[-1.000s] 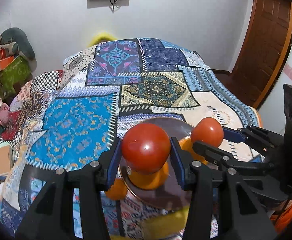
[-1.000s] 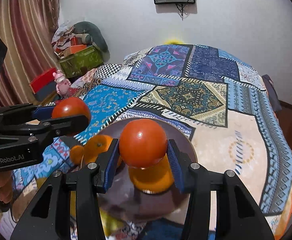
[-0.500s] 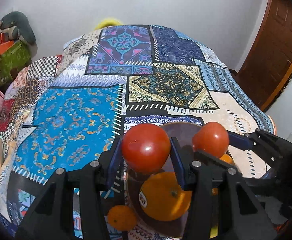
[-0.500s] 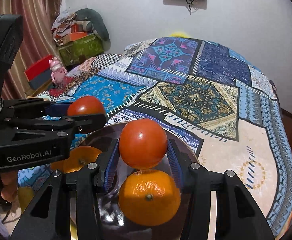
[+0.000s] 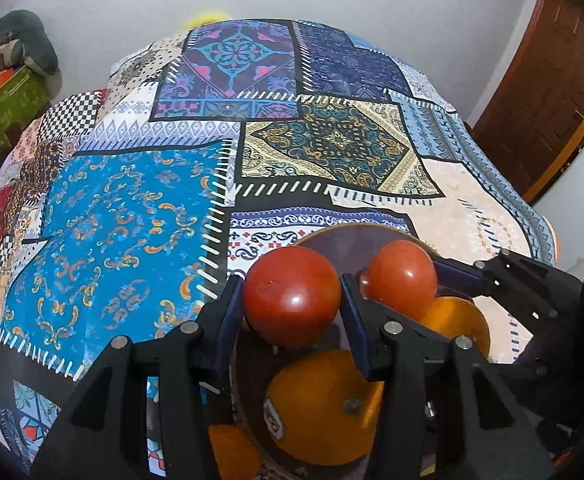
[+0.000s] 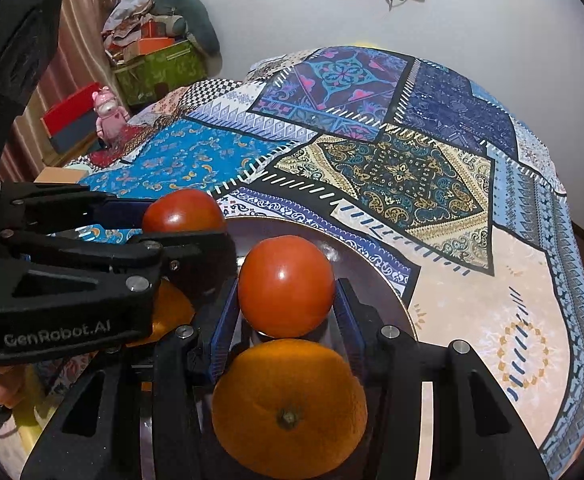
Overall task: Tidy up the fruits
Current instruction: 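Lower both tomatoes onto the plate beside the oranges and open both grippers, then grasp a yellow corn cob with the left gripper while the right gripper grasps the other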
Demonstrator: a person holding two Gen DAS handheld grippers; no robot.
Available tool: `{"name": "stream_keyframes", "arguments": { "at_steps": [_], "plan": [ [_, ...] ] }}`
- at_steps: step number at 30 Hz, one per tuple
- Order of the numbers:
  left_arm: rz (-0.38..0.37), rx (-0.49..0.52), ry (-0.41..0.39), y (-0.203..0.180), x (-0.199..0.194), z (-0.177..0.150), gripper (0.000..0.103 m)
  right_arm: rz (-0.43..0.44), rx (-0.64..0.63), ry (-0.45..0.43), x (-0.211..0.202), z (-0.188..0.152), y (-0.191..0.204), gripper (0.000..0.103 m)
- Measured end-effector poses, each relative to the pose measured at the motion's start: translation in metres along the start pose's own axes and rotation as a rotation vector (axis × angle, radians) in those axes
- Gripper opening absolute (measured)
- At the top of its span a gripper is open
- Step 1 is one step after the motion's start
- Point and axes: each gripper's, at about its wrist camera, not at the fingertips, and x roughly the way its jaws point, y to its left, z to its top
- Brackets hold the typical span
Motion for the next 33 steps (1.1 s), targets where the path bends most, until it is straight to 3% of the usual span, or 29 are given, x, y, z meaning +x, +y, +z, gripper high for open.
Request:
{"name": "stream_keyframes", "arguments": {
  "at_steps": [6, 18, 27, 33],
  "plan": [
    [-0.011, 0.015, 0.024, -0.005, 0.003, -0.002, 0.048, 0.007, -0.019, -0.002, -0.004, -0.001, 0.005, 0.045],
    [0.041, 0.071, -0.095, -0.015, -0.051, -0.014, 0.049, 0.015, 0.011, -0.072, -0.050, -0.006, 0.003, 0.045],
    [0.083, 0.075, -0.128, -0.004, -0.106, -0.052, 0.056, 0.027, 0.019, -0.132, -0.096, -0.023, 0.016, 0.048],
    [0.138, 0.017, -0.132, 0.008, -0.127, -0.092, 0.071, 0.058, 0.007, -0.124, -0.107, -0.046, 0.030, 0.048]
  ]
}}
